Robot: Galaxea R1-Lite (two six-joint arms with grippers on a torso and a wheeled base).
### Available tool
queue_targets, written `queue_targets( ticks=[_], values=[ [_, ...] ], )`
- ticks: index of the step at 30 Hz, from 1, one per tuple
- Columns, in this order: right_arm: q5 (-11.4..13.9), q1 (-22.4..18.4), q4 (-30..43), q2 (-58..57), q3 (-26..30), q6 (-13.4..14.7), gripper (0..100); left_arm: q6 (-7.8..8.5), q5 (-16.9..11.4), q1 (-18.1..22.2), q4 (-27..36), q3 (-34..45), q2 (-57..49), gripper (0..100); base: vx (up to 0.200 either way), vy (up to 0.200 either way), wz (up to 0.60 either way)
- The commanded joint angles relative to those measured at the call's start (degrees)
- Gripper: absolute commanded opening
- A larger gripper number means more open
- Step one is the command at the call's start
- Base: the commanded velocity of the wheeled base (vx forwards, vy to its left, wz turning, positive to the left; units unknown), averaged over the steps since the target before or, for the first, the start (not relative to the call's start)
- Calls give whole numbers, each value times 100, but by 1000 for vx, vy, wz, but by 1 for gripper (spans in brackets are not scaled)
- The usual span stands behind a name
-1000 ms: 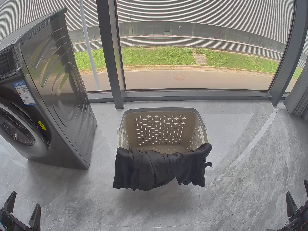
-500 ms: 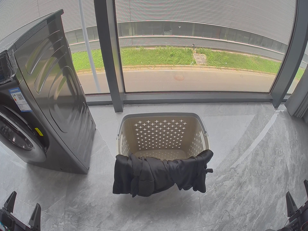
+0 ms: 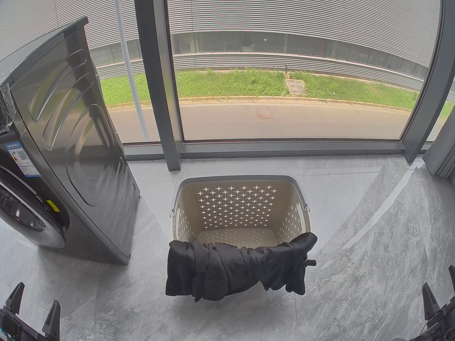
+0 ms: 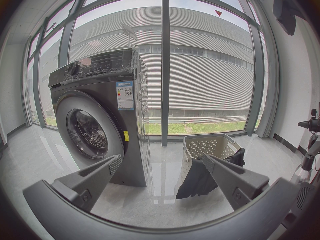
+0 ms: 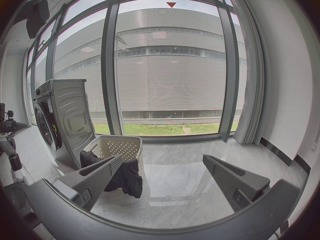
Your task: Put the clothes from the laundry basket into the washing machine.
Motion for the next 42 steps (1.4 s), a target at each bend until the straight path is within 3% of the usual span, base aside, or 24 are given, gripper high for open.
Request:
queue_targets(
  ticks=[1,11,17,38,42],
  values=[
    [4,1,-1,-93,101,-1,100,-4,4,-2,-2,101,-96,100,200,0,0],
    [4,1,-1,-93,101,-1,100,-13,4,-2,-2,101,-96,100,20,0,0],
    [4,1,-1,-93,101,-1,100,-13,4,-2,-2,101,-96,100,200,0,0],
    [4,1,-1,-93,101,-1,100,5,4,-2,-2,101,-96,100,0,0,0],
    [4,1,-1,-93,101,-1,100,-13,4,-2,-2,101,-96,100,200,0,0]
  ],
)
